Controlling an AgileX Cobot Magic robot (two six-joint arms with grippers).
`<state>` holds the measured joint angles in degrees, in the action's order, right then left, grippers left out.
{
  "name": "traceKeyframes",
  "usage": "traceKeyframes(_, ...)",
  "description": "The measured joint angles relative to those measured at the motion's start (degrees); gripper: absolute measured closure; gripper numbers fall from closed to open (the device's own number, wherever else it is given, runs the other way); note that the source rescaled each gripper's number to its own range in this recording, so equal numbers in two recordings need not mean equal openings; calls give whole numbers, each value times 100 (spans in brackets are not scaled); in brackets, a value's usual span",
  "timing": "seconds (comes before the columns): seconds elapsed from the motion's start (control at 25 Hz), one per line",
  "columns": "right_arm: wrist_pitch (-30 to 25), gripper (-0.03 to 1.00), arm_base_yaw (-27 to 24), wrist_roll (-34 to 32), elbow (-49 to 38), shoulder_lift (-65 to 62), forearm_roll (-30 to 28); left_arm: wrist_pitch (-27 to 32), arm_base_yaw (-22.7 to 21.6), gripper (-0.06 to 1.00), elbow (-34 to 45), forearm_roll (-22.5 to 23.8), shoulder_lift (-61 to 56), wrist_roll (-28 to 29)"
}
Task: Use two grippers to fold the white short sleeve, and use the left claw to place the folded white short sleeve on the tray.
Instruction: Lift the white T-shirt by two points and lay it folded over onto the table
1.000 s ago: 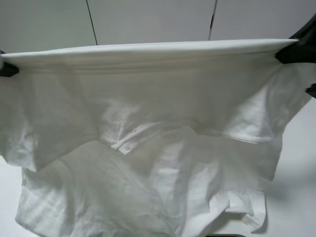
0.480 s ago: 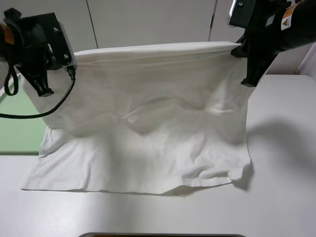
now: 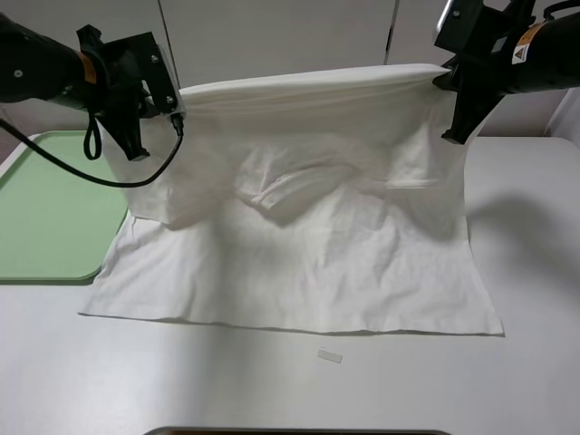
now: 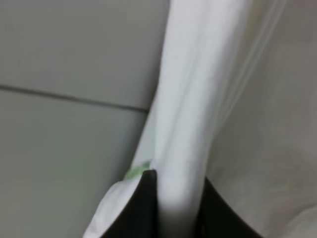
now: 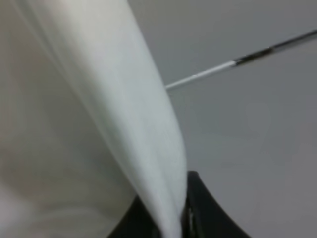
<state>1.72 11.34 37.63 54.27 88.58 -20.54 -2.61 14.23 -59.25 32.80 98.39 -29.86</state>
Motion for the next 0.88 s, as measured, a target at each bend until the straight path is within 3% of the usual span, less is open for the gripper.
traceKeyframes(0.2, 511, 95, -325, 0, 0, 194, -47, -112, 0, 93, -563, 8, 531, 0)
traceKeyframes(0.44, 506, 95, -338, 0, 0, 237, -66, 139, 79, 93, -695, 8, 610, 0)
traceKeyframes(0.72, -592, 95, -25, 0, 0, 61, -27, 1284, 441, 93, -695, -40, 580, 17)
traceKeyframes(0.88, -1353, 95, 126, 0, 0, 45, 154, 1748, 529, 93, -695, -541, 580, 17)
